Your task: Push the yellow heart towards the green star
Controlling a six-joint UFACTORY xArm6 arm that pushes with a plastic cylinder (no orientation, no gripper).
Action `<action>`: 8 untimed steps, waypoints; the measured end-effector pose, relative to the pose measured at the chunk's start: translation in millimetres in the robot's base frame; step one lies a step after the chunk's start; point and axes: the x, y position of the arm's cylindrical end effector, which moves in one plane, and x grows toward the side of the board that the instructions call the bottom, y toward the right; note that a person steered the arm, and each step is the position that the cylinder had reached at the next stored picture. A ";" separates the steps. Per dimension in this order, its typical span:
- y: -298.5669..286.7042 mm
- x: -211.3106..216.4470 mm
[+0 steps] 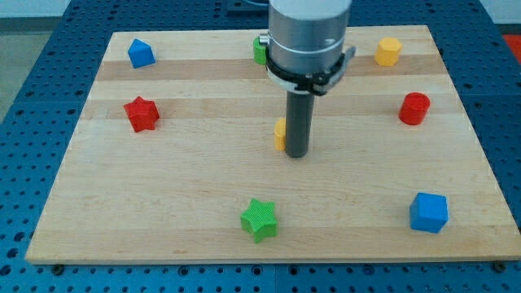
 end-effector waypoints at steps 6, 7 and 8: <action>-3.3 -44.0; -3.3 -51.8; -0.7 -49.9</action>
